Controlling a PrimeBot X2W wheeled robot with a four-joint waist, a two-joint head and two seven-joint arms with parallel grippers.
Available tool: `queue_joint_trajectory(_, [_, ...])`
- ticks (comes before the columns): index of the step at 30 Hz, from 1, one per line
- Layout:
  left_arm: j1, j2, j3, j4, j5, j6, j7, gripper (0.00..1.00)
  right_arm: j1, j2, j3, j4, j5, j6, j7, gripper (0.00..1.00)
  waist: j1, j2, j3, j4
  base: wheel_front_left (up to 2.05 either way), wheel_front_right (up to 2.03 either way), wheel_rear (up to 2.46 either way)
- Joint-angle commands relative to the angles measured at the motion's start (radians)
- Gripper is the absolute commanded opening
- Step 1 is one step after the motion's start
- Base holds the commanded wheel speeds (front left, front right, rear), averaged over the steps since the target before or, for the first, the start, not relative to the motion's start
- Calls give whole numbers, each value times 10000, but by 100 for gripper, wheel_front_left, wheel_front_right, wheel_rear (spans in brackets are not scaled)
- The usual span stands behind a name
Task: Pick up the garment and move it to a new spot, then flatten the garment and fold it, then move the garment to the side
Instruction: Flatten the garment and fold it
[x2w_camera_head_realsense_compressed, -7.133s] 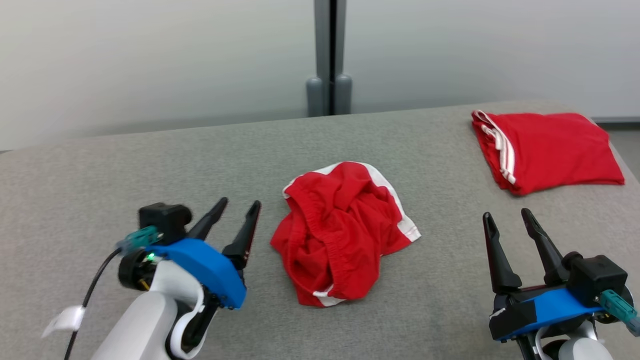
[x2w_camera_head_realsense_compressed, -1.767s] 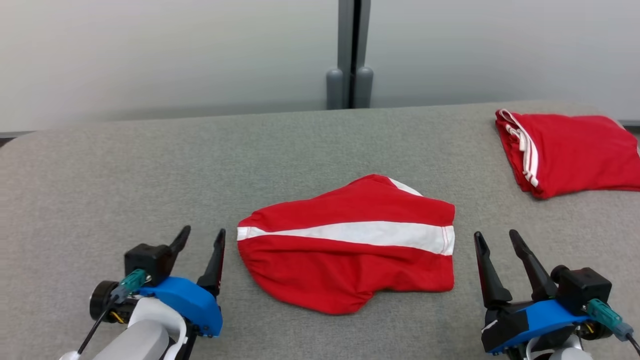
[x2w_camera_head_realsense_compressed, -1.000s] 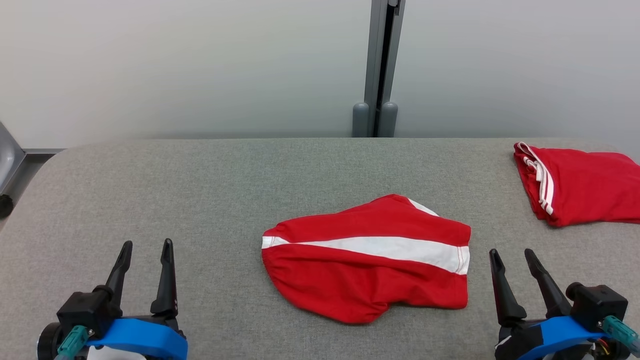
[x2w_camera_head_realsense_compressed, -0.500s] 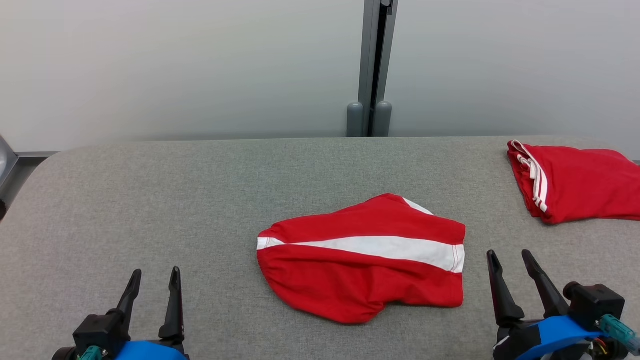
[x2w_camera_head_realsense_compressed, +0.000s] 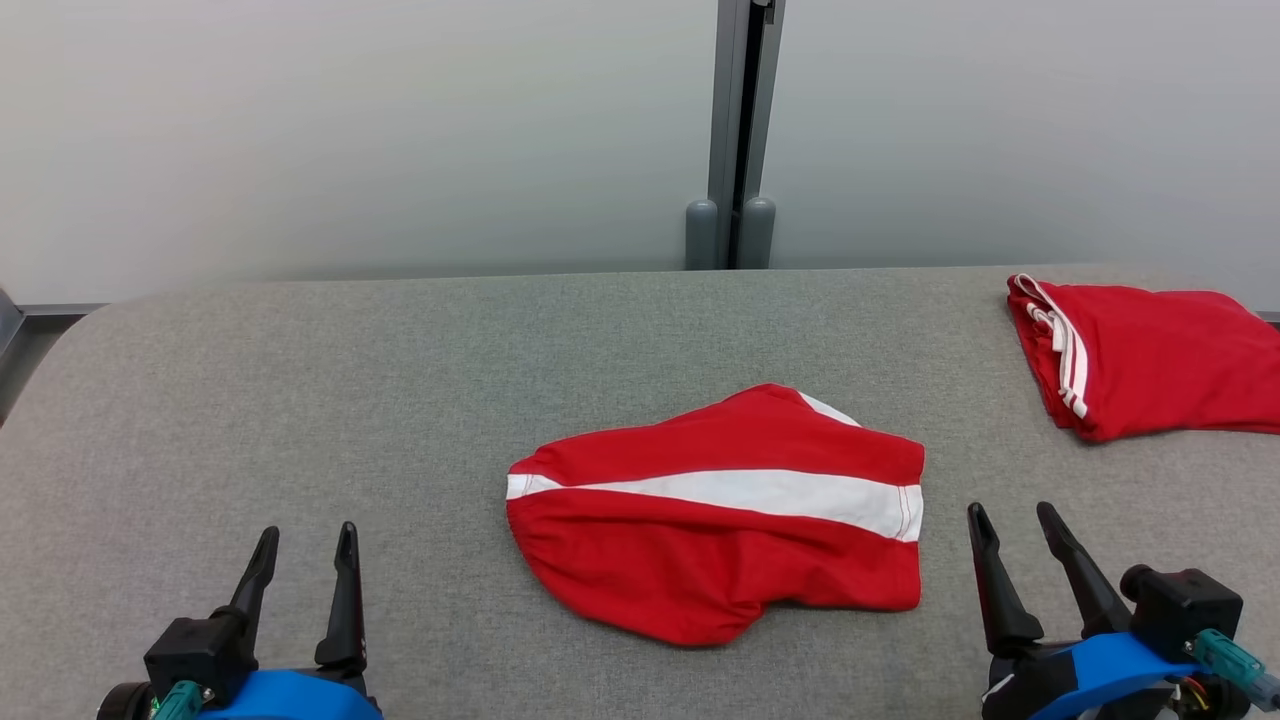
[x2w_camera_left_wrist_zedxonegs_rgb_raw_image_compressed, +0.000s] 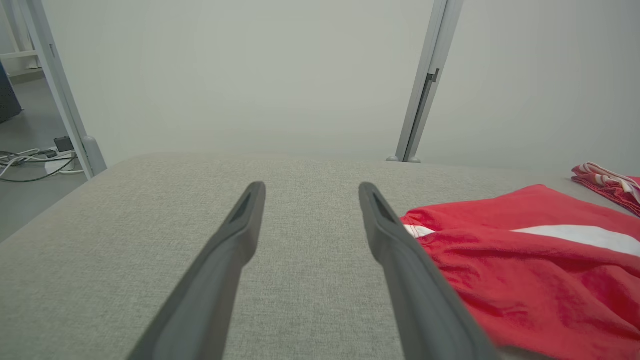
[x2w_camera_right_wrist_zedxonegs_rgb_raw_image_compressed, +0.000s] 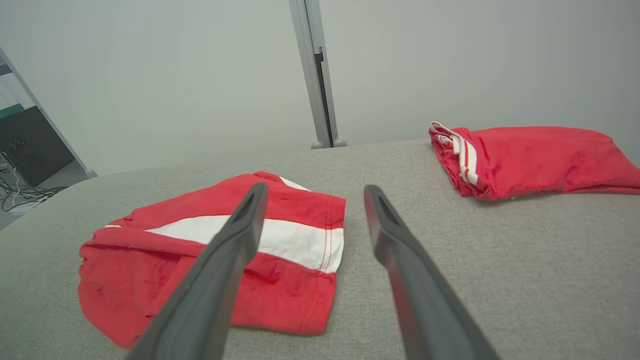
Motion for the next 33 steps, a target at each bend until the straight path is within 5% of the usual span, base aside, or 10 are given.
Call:
queue_joint_trajectory(1, [-145,7,-49,2,21,-11,-44,100,24,-18,14,8,72,1,-39,100,0,-1,6,-3,0,0,0])
queue_joint_trajectory(15, [-518,12,-265,-14,-300,-334,380,100,-314,-17,12,-186,-60,1,296,100,0,-1,335,-47,0,0,0])
queue_joint_trajectory(26, [-2661,-694,-871,1365,-1246,-972,3057,100,-1630,-20,-323,-285,212,1,3280,100,0,-1,1404,-282,0,0,0])
queue_joint_trajectory(33, [-3855,-1121,-1179,2466,-1465,-1114,4047,100,-2320,-19,-94,-511,322,1,4045,100,0,-1,2076,-568,0,0,0])
